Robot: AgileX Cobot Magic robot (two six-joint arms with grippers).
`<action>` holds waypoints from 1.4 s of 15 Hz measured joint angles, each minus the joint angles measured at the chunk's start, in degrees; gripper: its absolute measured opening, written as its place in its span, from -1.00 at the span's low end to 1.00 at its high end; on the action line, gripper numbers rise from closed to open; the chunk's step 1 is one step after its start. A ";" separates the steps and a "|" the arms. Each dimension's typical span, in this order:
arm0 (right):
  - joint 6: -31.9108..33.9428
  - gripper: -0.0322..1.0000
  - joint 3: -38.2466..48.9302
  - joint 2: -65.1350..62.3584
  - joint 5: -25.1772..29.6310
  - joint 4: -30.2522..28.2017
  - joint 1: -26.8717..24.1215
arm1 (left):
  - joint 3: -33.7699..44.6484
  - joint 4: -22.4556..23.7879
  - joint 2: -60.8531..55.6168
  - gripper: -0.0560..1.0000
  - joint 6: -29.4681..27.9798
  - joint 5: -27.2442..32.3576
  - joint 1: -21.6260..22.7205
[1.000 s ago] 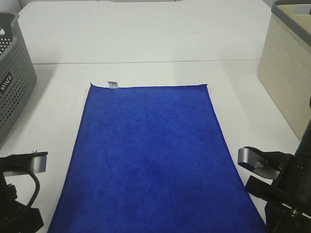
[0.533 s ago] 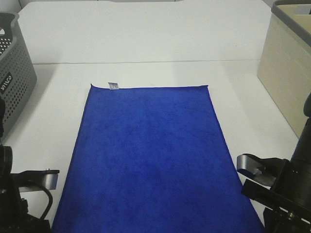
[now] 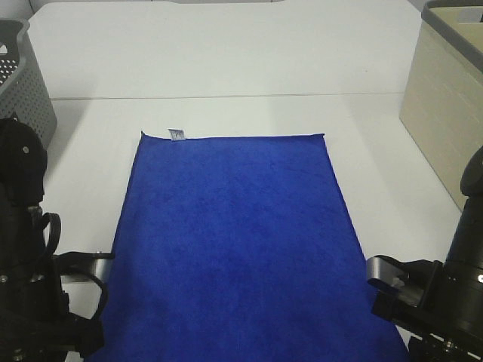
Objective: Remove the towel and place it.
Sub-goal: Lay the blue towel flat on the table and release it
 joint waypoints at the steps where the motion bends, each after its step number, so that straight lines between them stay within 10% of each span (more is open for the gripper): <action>1: 0.00 -0.90 0.00 0.06 -0.06 0.11 0.00 | -0.06 -0.06 1.09 -0.89 1.03 0.00 0.00; 9: 1.09 -0.64 0.00 1.32 -0.23 -1.78 0.00 | -0.11 2.58 4.87 -0.84 2.75 0.17 0.00; 17: 4.87 0.13 0.11 1.32 -0.29 -5.50 0.00 | -0.86 1.72 4.47 0.21 2.64 0.57 0.00; 21: 5.96 0.16 -0.74 1.32 -0.29 -5.50 0.00 | -1.09 2.12 -2.06 0.31 0.11 0.69 -1.89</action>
